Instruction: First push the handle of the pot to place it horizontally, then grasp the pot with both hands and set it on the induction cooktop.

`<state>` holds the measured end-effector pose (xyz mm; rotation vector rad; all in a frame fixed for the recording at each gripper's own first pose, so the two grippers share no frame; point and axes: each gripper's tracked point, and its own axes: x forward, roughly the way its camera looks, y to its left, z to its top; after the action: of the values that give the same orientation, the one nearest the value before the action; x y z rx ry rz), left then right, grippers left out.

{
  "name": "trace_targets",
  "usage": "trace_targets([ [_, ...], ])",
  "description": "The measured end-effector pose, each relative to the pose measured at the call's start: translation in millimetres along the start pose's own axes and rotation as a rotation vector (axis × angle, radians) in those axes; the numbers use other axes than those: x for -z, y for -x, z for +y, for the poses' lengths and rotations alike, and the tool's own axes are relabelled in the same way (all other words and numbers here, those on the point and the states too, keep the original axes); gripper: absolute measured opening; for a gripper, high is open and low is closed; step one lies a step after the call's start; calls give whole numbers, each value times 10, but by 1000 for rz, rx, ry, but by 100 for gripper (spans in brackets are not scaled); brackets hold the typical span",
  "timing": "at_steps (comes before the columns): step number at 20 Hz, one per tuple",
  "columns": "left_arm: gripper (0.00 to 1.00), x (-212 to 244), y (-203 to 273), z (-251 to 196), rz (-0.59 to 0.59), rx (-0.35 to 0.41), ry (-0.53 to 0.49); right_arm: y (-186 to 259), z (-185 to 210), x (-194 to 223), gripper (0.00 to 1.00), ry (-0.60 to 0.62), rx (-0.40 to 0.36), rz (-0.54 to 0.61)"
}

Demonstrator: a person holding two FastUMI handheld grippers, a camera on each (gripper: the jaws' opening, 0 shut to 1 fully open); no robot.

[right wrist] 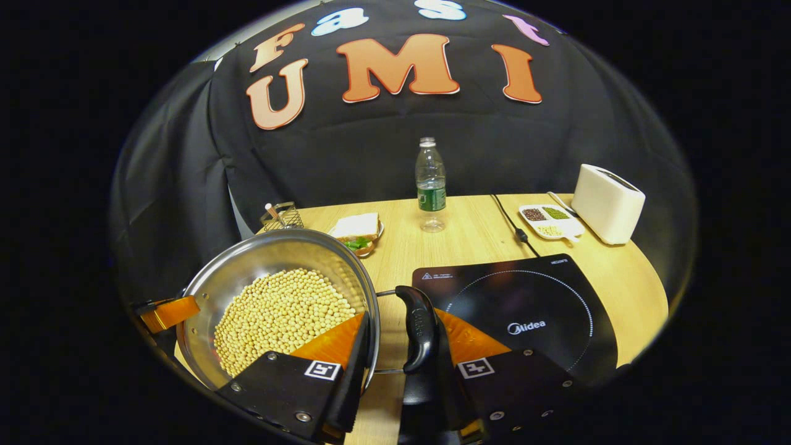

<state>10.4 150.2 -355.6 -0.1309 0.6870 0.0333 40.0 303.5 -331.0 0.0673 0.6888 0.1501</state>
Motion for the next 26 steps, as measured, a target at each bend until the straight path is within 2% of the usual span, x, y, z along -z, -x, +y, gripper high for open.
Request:
trace_targets([
  [16, 49, -105, 163, -1107, -2, 88, -85, 404, -1048, -158, 55, -95, 64, -57],
  [17, 49, -107, 168, -1178, -1, 95, -96, 416, -1122, -165, 51, -104, 70, -59],
  [18, 49, -106, 164, -1268, 0, 102, -103, 437, -1201, -157, 55, -110, 76, -61],
  [26, 49, 54, 109, -1835, 45, 165, -119, 586, -1798, -102, 54, -150, 123, -61],
])
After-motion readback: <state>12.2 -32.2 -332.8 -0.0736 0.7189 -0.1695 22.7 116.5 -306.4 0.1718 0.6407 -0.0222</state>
